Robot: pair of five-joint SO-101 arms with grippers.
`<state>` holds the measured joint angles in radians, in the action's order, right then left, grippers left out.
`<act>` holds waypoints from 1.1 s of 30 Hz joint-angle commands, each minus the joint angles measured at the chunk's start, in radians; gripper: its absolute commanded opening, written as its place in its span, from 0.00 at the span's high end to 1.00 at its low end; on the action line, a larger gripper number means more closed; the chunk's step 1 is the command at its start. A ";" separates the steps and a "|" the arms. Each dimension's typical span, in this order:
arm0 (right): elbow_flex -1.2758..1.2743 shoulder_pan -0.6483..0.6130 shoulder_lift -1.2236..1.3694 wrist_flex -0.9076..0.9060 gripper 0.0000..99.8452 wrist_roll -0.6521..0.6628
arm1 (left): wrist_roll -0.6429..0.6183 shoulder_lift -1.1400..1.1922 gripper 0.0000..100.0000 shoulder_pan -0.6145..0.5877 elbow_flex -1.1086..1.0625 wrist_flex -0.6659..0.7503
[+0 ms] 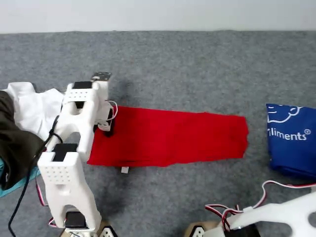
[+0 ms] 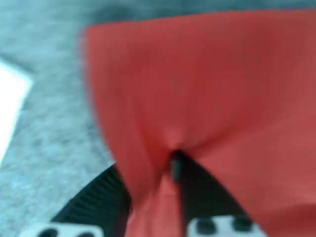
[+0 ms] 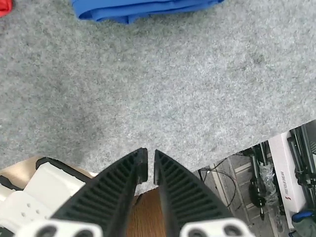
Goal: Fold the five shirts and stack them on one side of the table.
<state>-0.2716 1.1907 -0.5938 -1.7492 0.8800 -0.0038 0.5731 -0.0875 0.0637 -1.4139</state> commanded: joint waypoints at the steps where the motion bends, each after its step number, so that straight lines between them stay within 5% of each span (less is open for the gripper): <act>1: 0.002 0.010 -0.036 -0.036 0.96 0.008 | 0.028 0.025 0.99 -0.025 0.004 -0.015; 13: 0.003 0.010 -0.038 -0.035 0.96 0.008 | 0.092 -0.218 0.99 -0.166 0.015 -0.069; 23: 0.002 0.002 -0.038 -0.035 0.96 0.002 | -0.028 -0.491 0.99 0.178 0.012 -0.227; 33: 0.002 0.008 -0.038 -0.036 0.96 0.002 | -0.183 -0.586 0.99 0.565 0.015 -0.140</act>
<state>-0.2716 1.1907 -0.5938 -1.7492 0.8800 -0.1649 0.0422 0.3805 0.0637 -1.5996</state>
